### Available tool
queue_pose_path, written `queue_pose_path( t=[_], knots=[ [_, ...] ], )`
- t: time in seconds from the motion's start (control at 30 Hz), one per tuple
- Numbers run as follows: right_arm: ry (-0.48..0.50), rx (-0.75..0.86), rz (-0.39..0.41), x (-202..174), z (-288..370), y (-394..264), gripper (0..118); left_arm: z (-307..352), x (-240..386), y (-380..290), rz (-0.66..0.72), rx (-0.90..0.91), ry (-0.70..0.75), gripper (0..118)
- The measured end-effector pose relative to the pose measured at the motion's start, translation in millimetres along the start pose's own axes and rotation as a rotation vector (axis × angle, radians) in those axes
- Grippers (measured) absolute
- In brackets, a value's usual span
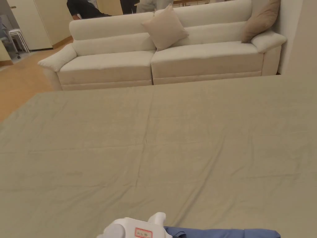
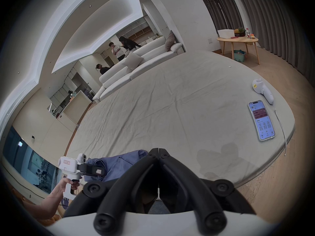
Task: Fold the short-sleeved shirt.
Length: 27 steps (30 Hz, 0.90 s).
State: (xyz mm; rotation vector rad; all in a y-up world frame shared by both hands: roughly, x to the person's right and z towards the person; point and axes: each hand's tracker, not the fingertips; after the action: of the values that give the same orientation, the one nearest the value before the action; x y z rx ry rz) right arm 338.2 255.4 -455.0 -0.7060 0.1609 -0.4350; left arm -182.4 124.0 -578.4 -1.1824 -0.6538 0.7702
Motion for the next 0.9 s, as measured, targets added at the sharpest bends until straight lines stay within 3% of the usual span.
queue_pose_path(
  t=[0.13, 0.3, 0.47, 0.53, 0.57, 0.67, 0.77, 0.8, 0.87, 0.9],
  knots=[
    [0.019, 0.003, 0.011, -7, -4, 5, 0, 93, -10, 11, -0.021, 0.169, 0.062, 0],
    [0.025, 0.005, 0.05, -22, -12, 5, 0, 186, -72, 9, 0.127, 0.247, 0.183, 0],
    [0.025, -0.029, 0.051, -30, -25, 2, 0, 194, -125, 1, 0.239, 0.218, 0.066, 6],
    [0.03, -0.038, 0.046, -34, -28, -1, 0, 175, -141, 3, 0.225, 0.152, 0.08, 92],
    [0.029, -0.045, 0.047, -37, -30, -3, 0, 172, -147, 1, 0.214, 0.122, 0.042, 118],
    [0.019, -0.054, 0.059, -43, -31, -4, 0, 143, -175, 8, 0.312, 0.081, -0.011, 116],
    [0.015, -0.056, 0.062, -45, -30, -2, 0, 139, -163, 10, 0.189, 0.145, -0.063, 114],
    [0.011, -0.052, 0.064, -45, -29, -2, 0, 138, -158, 8, 0.218, 0.136, -0.054, 97],
    [0.006, -0.05, 0.064, -44, -28, -1, 0, 134, -161, 10, 0.199, 0.15, 0.037, 6],
    [0.006, -0.047, 0.061, -44, -28, -1, 0, 134, -164, 9, 0.189, 0.155, 0.126, 6]
  ],
)
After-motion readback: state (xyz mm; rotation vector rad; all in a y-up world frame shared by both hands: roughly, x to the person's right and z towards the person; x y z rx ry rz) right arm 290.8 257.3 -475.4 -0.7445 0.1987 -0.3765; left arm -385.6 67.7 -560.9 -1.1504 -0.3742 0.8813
